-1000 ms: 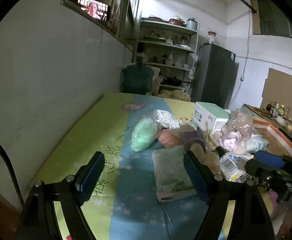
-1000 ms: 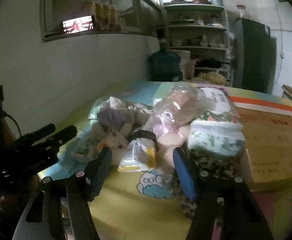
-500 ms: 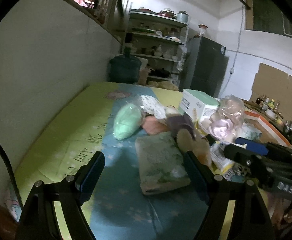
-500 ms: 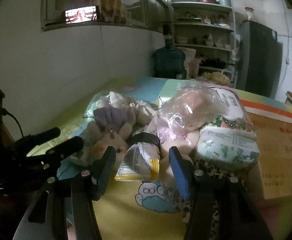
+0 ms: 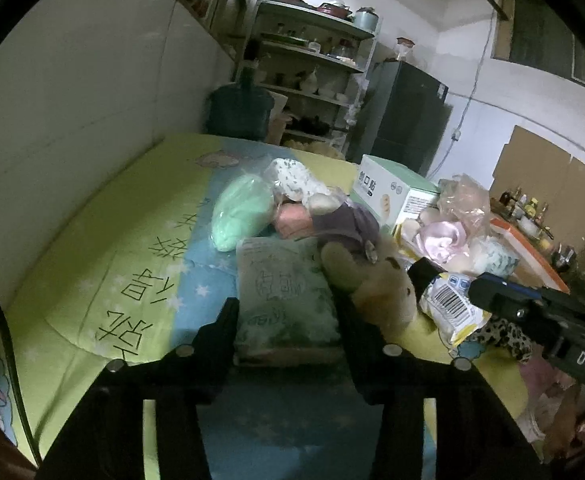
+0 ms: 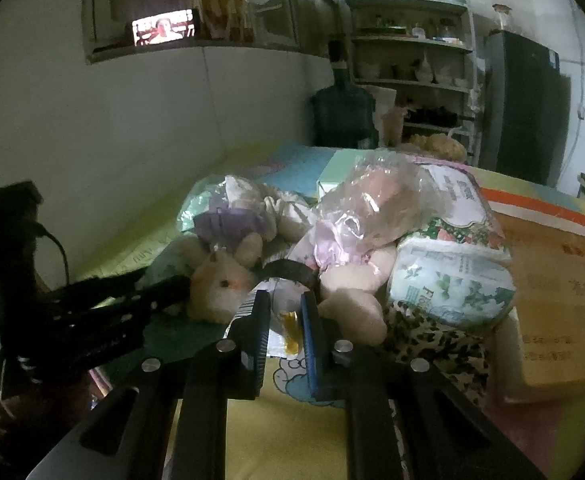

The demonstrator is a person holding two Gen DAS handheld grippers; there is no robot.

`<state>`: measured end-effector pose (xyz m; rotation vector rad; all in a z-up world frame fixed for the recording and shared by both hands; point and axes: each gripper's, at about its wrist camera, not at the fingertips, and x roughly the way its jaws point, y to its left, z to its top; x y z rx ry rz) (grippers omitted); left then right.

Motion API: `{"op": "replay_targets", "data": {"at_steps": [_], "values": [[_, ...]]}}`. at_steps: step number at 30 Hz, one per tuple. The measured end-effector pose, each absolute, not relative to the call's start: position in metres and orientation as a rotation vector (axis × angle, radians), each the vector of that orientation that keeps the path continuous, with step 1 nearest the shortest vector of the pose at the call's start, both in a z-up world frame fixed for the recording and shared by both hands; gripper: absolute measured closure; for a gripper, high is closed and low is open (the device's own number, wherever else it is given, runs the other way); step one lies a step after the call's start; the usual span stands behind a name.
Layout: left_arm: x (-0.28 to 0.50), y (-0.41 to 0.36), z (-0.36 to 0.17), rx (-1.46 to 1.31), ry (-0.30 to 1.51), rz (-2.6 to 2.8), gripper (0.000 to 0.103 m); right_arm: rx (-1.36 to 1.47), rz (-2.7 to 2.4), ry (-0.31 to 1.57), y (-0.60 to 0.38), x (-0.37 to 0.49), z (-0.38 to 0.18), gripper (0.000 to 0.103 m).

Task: Organize soft objects
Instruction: 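Close the left gripper on the green tissue pack and lift it, then carry the tissue pack with the left gripper over the cardboard box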

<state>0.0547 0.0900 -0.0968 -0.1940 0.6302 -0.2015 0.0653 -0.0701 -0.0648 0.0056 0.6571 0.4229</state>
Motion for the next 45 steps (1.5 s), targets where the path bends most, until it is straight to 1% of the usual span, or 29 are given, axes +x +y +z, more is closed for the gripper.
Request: {"op": "replay_targets", "data": {"at_steps": [2, 13, 15, 25, 35, 45], "values": [[0.049, 0.09, -0.095, -0.166, 0.612, -0.186, 0.059, 0.007, 0.422, 0.652, -0.071, 0.063, -0.062, 0.088], [0.026, 0.102, -0.065, -0.15, 0.503, -0.088, 0.059, 0.001, 0.433, 0.589, -0.076, 0.048, -0.044, 0.089], [0.027, 0.099, -0.06, -0.141, 0.491, -0.081, 0.059, 0.0, 0.438, 0.58, -0.077, 0.046, -0.04, 0.095], [0.022, 0.092, -0.047, -0.152, 0.456, -0.08, 0.059, -0.048, 0.462, 0.546, -0.07, 0.046, -0.025, 0.097], [0.019, 0.092, -0.036, -0.167, 0.437, -0.074, 0.059, -0.077, 0.465, 0.46, -0.062, 0.04, 0.002, 0.098], [0.027, 0.083, -0.023, -0.169, 0.418, -0.109, 0.059, -0.04, 0.447, 0.386, -0.079, 0.04, 0.029, 0.098]]}}
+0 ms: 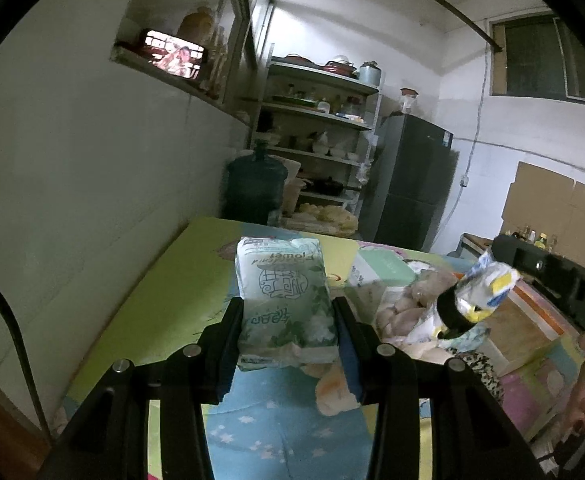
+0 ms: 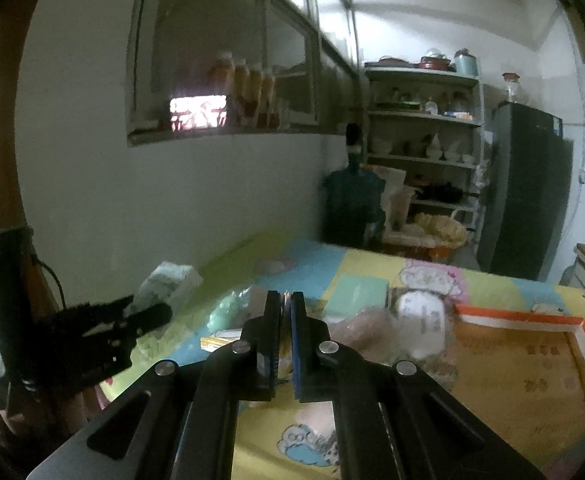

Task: Organize soft objects
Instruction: 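Carry the tissue pack with the left gripper over the cardboard box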

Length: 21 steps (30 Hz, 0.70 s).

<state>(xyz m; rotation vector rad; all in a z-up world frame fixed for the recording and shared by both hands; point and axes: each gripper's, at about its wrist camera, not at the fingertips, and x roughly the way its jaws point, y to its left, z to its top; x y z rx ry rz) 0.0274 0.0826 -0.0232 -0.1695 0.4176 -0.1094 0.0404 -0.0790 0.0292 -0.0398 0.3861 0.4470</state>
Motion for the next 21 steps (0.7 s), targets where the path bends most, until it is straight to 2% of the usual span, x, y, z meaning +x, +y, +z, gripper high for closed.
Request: {"op": "replay_targets", "data": {"at_steps": [21], "values": [[0.057, 0.008, -0.002, -0.137, 0.409, -0.305, 0.059, 0.014, 0.307, 0.271, -0.146, 0.032, 0.059, 0.098]]}}
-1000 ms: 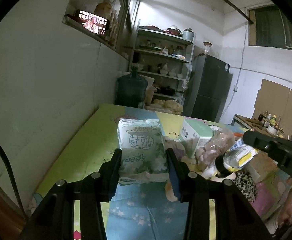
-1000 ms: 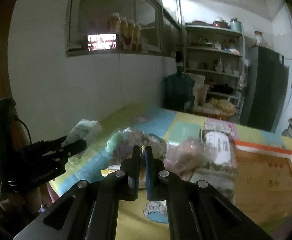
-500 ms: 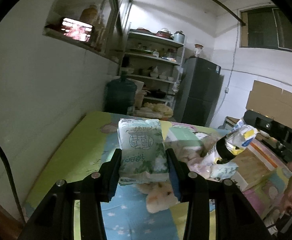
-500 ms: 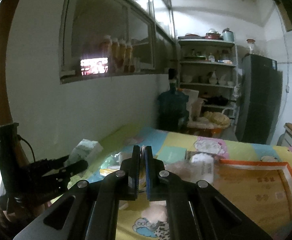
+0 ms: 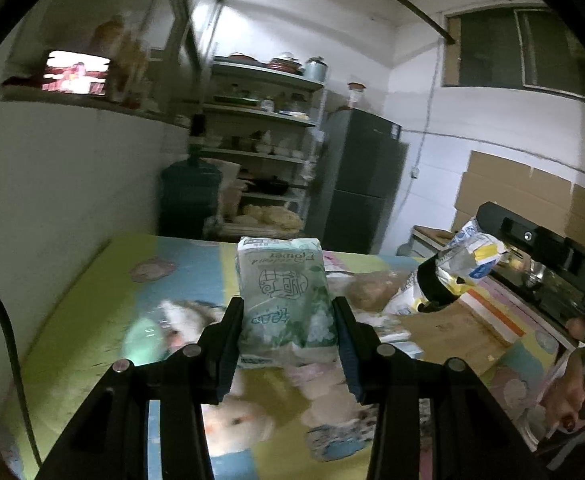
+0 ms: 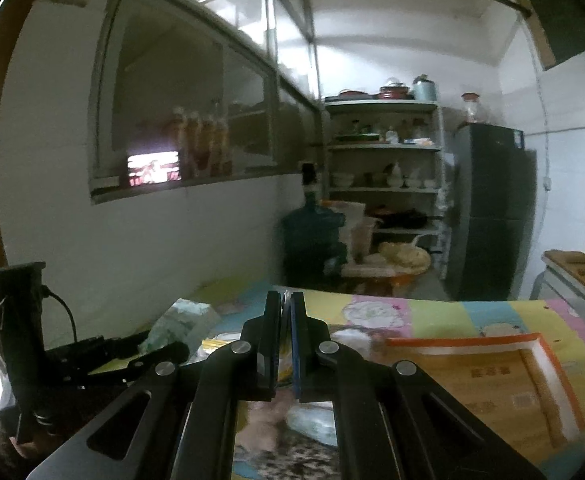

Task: Organize soft objects
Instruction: 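Carry the tissue pack with the left gripper over the cardboard box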

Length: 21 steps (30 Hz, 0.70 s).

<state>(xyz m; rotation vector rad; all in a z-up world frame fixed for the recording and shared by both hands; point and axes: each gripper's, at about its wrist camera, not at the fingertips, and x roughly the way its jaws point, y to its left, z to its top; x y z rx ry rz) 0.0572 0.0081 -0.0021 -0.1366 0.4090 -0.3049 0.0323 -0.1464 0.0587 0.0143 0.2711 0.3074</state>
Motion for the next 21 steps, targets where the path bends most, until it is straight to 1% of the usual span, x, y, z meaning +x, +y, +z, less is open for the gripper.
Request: {"op": "replay_targets", "data": {"at_steps": [12, 21], "values": [[0.076, -0.075, 0.003, -0.11, 0.432, -0.474, 0.059, 0.058, 0.146, 0.224, -0.223, 0.024, 0.062, 0.098], [0.092, -0.152, -0.005, -0.077, 0.487, -0.605, 0.059, 0.093, 0.025, 0.235, -0.283, 0.023, 0.045, 0.098]]}}
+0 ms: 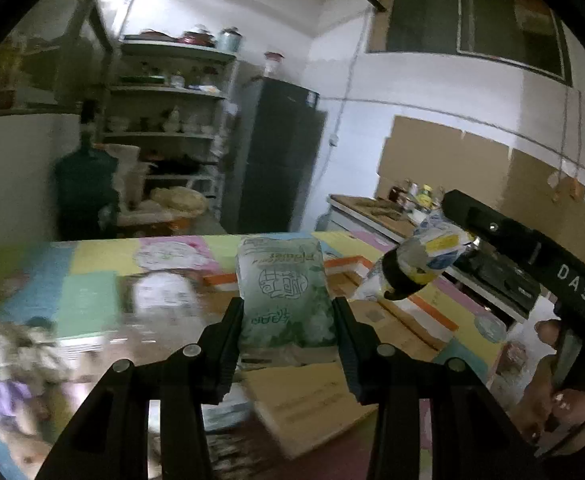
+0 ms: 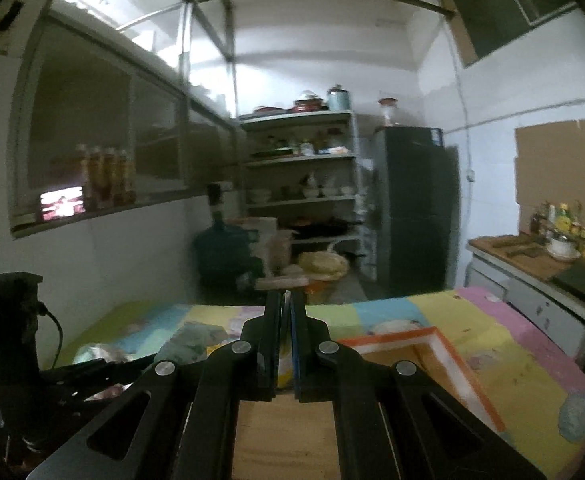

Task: Organize soft objects
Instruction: 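Carry the tissue pack with the left gripper over the cardboard box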

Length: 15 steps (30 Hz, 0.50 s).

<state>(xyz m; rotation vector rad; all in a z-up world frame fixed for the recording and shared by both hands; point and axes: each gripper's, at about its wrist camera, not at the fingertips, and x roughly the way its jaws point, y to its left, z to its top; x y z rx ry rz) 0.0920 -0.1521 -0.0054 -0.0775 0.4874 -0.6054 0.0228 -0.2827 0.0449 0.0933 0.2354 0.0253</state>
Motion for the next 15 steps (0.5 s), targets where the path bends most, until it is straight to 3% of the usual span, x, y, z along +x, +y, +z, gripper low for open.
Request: {"op": "replay_targets", "data": {"at_steps": [15], "values": [[0.128, -0.247, -0.05, -0.018, 0.695, -0.725, 0.059, 0.196, -0.124, 0.334, -0.376, 0.042, -0.013, 0.098]]}}
